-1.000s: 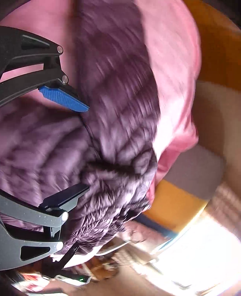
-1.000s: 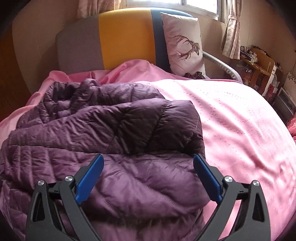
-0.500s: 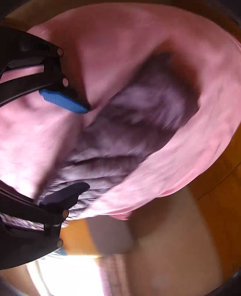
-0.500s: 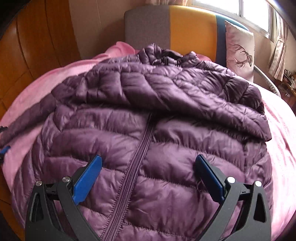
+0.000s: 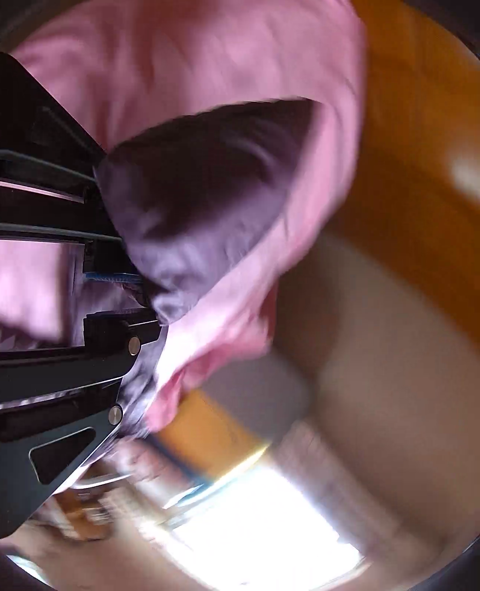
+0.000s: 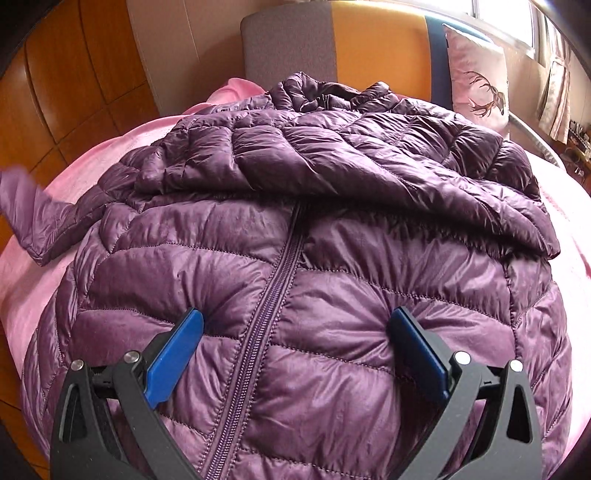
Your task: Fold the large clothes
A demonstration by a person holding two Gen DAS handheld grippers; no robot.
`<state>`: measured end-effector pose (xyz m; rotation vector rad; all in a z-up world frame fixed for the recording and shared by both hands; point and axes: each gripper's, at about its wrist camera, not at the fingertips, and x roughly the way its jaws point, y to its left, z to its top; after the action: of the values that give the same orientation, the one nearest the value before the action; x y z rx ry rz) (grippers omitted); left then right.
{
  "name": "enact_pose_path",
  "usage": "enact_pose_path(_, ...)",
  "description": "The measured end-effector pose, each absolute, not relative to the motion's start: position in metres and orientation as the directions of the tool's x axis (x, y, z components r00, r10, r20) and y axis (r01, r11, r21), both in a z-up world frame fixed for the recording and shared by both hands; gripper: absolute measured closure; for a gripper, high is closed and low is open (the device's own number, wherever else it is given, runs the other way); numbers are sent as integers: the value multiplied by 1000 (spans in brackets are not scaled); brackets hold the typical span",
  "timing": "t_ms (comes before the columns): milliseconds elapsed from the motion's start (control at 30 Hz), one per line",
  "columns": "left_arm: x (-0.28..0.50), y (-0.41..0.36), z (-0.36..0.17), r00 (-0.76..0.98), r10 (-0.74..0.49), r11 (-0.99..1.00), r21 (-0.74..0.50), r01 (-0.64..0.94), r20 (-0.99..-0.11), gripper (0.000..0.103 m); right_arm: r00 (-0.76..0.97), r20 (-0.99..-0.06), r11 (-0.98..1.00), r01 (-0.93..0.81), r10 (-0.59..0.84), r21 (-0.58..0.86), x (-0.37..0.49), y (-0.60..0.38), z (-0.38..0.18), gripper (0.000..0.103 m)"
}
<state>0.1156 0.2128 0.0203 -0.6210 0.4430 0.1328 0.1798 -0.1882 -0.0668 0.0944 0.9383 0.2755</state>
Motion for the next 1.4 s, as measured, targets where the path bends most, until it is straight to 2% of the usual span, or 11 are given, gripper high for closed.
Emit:
enact_pose_path(167, 146, 108, 23, 862, -239, 899, -438, 21, -448, 92, 557, -776, 955, -192, 296, 227, 180, -192, -68, 2)
enact_pose_path(300, 163, 32, -2, 758, -381, 911, -355, 209, -530, 92, 555, -770, 949, -190, 317, 253, 181, -195, -69, 2)
enact_pose_path(367, 168, 2, -20, 703, -399, 915, -306, 263, -589, 86, 555, -766, 946, -189, 325, 264, 182, -196, -69, 2)
enact_pose_path(400, 172, -2, -27, 685, -402, 915, -300, 271, -607, 77, 556, -764, 945, -190, 328, 268, 182, -197, -69, 2)
enact_pose_path(467, 166, -10, -41, 661, -389, 921, -290, 261, -642, 70, 559, -759, 943, -190, 333, 274, 181, -197, -69, 2)
enact_pose_path(533, 166, -7, -50, 663, -375, 926, -298, 233, -648, 48, 562, -757, 943, -190, 334, 274, 181, -197, -70, 2)
enact_pose_path(600, 158, 5, -59, 679, -361, 927, -325, 187, -639, 41, 563, -756, 942, -191, 334, 274, 180, -197, -70, 2)
enact_pose_path(800, 127, 38, -63, 740, -300, 925, -374, 71, -602, 40, 565, -751, 939, -192, 343, 285, 180, -199, -72, 2)
enact_pose_path(1067, 116, 38, -99, 703, -272, 938, -343, 43, -657, 40, 551, -743, 924, -176, 379, 340, 180, -206, -67, 2)
enact_pose_path(1200, 116, 39, -103, 710, -271, 938, -342, 45, -650, 39, 562, -693, 876, -132, 452, 463, 173, -222, -47, 17)
enact_pose_path(1400, 114, 42, -106, 717, -288, 931, -361, 54, -635, 36, 509, -692, 854, -212, 512, 476, 195, -184, -29, 18)
